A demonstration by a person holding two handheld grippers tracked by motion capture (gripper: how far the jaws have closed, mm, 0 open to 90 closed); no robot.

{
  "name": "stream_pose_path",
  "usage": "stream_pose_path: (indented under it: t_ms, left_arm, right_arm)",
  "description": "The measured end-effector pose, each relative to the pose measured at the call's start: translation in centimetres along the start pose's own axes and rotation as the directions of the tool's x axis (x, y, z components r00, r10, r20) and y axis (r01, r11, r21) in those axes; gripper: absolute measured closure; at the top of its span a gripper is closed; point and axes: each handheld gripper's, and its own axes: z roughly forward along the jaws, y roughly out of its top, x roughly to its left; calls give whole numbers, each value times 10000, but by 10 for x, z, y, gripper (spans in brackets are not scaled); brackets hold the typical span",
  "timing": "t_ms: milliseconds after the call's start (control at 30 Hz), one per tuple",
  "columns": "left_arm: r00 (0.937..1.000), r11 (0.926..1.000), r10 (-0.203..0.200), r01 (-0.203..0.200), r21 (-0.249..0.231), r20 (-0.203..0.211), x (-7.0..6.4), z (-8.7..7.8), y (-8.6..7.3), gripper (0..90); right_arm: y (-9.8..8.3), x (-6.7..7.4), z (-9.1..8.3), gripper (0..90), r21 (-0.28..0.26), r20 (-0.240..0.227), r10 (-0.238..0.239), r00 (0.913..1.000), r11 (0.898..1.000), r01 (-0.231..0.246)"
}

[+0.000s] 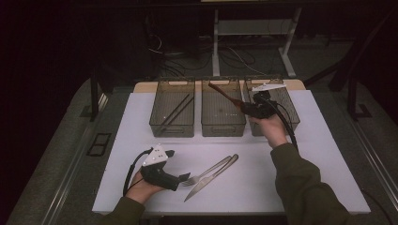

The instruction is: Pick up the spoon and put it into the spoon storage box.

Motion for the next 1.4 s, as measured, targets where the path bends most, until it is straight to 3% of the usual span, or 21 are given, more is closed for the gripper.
stream_pose_path:
  t_ms: [333,533,667,867,1067,1400]
  left_arm:
    - [10000,10000,-3,3,-9,18,0,-1,0,0]
    - [10000,10000,-57,58,-68,31,-1,-1,0,0]
    - [10000,9999,-75,76,-82,35,-1,-1,0,0]
    - [10000,10000,-10,10,-28,32,0,-1,0,0]
    - [10000,10000,-7,7,-46,31,0,-2,0,0]
    - [10000,10000,-38,38,-31,-21,0,-2,0,0]
  right_arm:
    - [4,7,31,798,755,388,-64,9992,9971,35]
    - [4,13,39,796,1097,433,-254,9987,9938,205]
    - [3,14,40,729,1140,314,-254,9992,9932,217]
    - [4,14,37,679,1018,231,-199,9995,9946,175]
    - [5,13,25,555,576,-352,29,9994,9983,-8]
    - [0,8,-3,402,193,-1227,-252,9921,9994,278]
